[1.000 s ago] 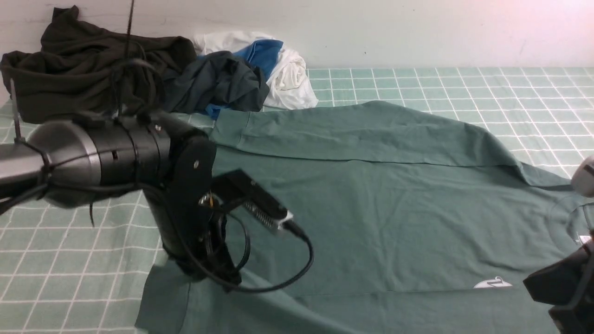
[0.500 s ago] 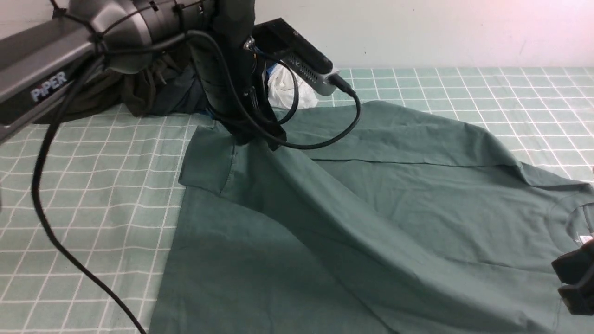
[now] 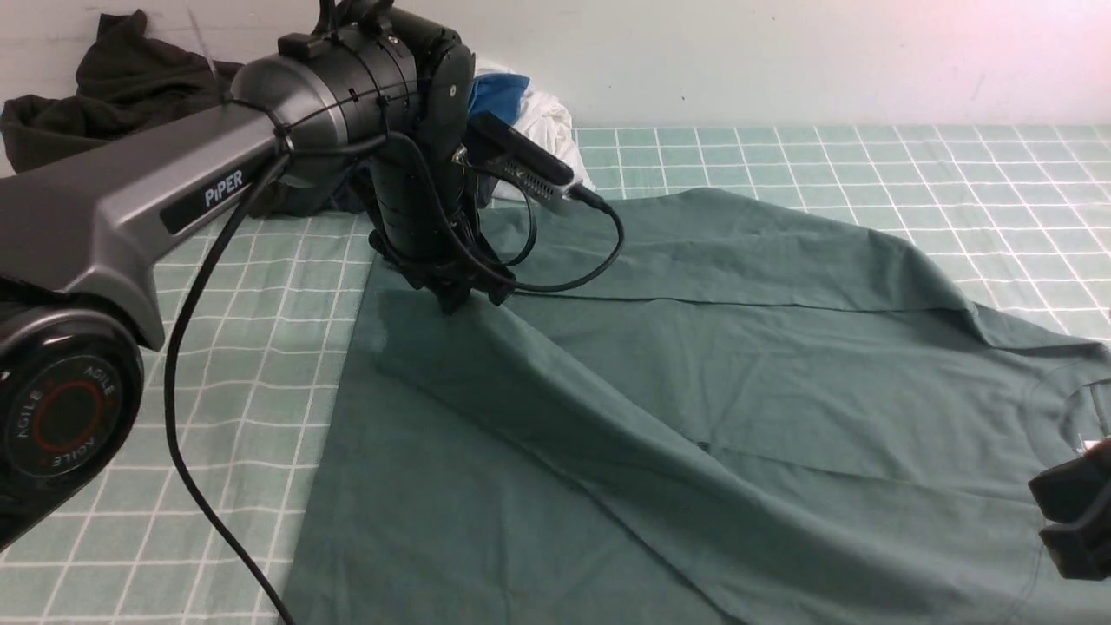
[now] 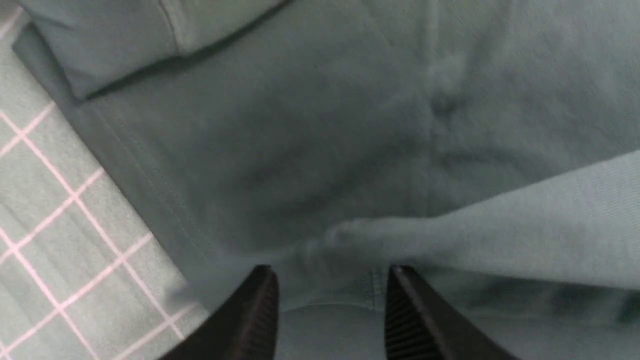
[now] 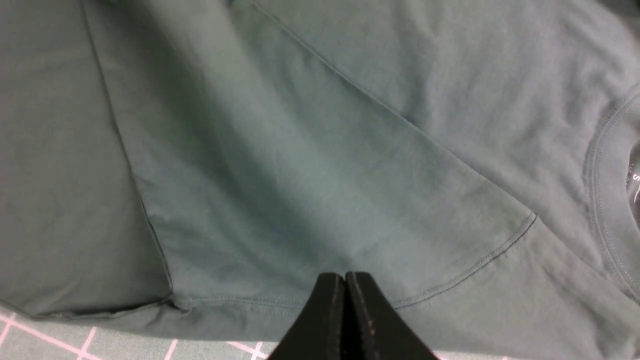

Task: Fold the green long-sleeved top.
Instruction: Use the left arm to drag and place the cuff at the centered position on the left edge of the fabric, then use the left arm to clamp the cuff farthest from it

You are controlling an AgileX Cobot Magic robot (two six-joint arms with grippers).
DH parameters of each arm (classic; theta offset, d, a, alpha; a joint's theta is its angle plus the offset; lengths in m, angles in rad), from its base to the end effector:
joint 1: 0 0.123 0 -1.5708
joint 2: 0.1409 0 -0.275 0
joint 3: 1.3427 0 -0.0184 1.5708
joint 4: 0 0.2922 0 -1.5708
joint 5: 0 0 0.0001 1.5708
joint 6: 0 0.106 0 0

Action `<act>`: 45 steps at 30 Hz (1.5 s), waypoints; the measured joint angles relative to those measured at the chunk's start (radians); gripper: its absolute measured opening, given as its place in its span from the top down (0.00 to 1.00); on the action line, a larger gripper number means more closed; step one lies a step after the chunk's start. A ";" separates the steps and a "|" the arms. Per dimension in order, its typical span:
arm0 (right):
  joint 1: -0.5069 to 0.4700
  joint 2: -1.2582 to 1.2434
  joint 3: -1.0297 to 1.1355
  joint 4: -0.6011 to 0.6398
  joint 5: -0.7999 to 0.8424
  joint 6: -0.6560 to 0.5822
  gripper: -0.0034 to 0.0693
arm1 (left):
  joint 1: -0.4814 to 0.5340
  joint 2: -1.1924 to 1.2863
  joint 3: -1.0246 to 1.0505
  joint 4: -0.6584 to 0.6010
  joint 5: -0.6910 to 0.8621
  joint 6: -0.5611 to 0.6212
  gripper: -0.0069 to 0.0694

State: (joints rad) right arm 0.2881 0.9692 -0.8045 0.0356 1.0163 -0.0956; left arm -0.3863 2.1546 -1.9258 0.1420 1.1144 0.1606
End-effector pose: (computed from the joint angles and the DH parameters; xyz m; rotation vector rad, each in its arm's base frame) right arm 0.2091 0.0653 0.2709 -0.4938 2.6220 0.1086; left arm 0.4747 -0.1786 0.2060 0.8162 2.6894 0.1419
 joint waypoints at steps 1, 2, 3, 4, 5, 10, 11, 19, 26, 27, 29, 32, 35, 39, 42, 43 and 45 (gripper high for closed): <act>0.000 0.000 0.000 0.000 0.000 0.000 0.97 | 0.004 0.002 -0.005 0.000 0.000 -0.014 0.45; 0.000 0.011 0.000 0.000 -0.001 0.000 0.97 | 0.029 0.019 -0.033 -0.005 -0.008 -0.064 0.38; 0.000 0.012 0.000 0.000 -0.001 0.000 0.97 | 0.032 0.021 -0.036 -0.005 -0.009 -0.068 0.37; 0.000 0.028 0.000 -0.001 -0.003 0.000 0.97 | 0.057 0.041 -0.060 -0.012 -0.018 -0.094 0.34; 0.000 0.038 0.000 -0.001 -0.003 0.000 0.97 | 0.078 0.055 -0.076 -0.021 -0.024 -0.104 0.33; 0.000 0.102 0.000 0.000 -0.010 0.000 0.97 | 0.148 0.134 -0.144 -0.093 -0.119 -0.117 0.32; 0.000 0.115 0.000 0.004 -0.011 0.000 0.97 | 0.158 0.153 -0.157 -0.109 -0.143 -0.120 0.32; 0.000 0.164 0.000 0.015 -0.025 0.000 0.97 | 0.180 0.278 -0.214 -0.133 -0.291 -0.161 0.32; 0.000 0.168 0.000 0.015 -0.027 0.000 0.97 | 0.180 0.317 -0.229 -0.135 -0.317 -0.170 0.33; 0.000 0.168 0.000 0.015 -0.027 0.000 0.97 | 0.180 0.318 -0.231 -0.135 -0.320 -0.170 0.36; 0.000 0.170 0.000 0.015 -0.027 0.000 0.97 | 0.180 0.319 -0.231 -0.135 -0.323 -0.170 0.42; 0.000 0.172 0.000 0.015 -0.028 0.000 0.97 | 0.180 0.319 -0.234 -0.135 -0.323 -0.170 0.56; 0.000 0.172 0.000 0.015 -0.029 0.000 0.97 | 0.180 0.320 -0.247 -0.135 -0.320 -0.161 0.69; 0.000 0.173 0.000 0.015 -0.032 0.000 0.97 | 0.180 0.321 -0.270 -0.135 -0.298 -0.161 0.84; 0.000 0.173 0.000 0.015 -0.033 0.000 0.97 | 0.177 0.319 -0.301 -0.135 -0.251 -0.161 0.87; 0.000 0.173 0.000 0.015 -0.034 0.000 0.97 | 0.176 0.313 -0.308 -0.135 -0.234 -0.148 0.87; 0.000 0.173 0.000 0.015 -0.037 0.000 0.97 | 0.169 0.293 -0.325 -0.135 -0.172 -0.120 0.87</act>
State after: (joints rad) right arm 0.2881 1.1424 -0.8045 0.0508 0.9797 -0.0956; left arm -0.2174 2.4476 -2.2509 0.0068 0.9423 0.0401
